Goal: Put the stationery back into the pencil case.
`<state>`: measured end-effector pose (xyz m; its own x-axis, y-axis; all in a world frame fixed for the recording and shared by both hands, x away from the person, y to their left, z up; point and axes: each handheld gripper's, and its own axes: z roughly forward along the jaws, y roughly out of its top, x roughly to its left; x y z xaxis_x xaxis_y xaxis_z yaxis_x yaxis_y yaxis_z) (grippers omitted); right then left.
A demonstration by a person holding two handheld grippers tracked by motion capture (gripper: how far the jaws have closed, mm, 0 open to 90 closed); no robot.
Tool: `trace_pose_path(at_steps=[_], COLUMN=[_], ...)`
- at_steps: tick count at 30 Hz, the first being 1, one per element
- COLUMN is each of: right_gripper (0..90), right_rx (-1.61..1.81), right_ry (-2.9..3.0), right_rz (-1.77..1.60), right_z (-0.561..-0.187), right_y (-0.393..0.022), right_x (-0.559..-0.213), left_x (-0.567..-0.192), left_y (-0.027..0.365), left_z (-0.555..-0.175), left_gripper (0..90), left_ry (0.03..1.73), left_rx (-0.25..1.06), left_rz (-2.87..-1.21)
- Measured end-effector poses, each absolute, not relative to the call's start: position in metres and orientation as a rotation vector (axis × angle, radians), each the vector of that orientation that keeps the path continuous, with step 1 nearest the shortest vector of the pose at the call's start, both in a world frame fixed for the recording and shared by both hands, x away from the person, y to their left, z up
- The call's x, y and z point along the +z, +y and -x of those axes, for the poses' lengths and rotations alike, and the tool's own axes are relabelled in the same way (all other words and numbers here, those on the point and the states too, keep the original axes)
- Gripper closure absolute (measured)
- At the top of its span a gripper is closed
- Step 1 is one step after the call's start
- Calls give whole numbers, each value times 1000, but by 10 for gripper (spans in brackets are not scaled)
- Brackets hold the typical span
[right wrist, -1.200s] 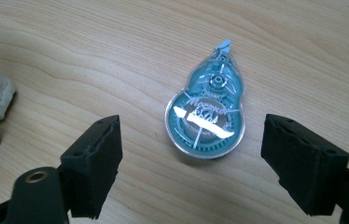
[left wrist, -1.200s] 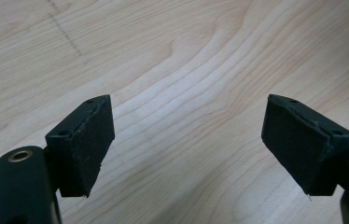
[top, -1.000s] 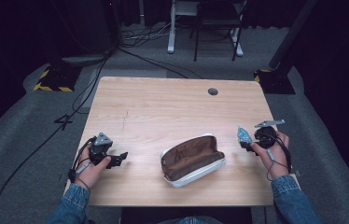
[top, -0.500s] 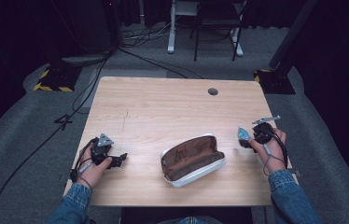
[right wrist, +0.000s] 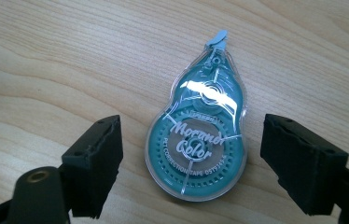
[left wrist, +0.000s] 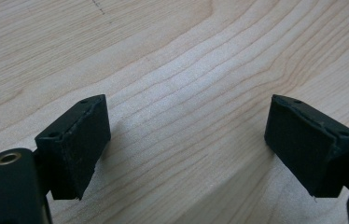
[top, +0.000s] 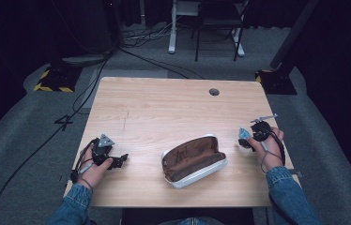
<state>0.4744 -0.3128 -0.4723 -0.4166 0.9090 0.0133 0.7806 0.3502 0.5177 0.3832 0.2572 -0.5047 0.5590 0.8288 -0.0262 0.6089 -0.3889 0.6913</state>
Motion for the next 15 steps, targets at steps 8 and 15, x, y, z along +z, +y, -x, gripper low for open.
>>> trace_pose_path(at_steps=[8,15], right_gripper=[226,241], right_rx=[615,609], right_ry=[2335,2324], right_rz=[-1529,-1550], right_z=[-483,-484], right_y=[-311,-311], right_x=[-478,-479], left_x=[-505,-505], left_y=[257,257], left_z=[-383,-383], left_gripper=[133,133], left_ry=[1141,1141], left_rx=[424,424], left_rz=[-2141,-2140])
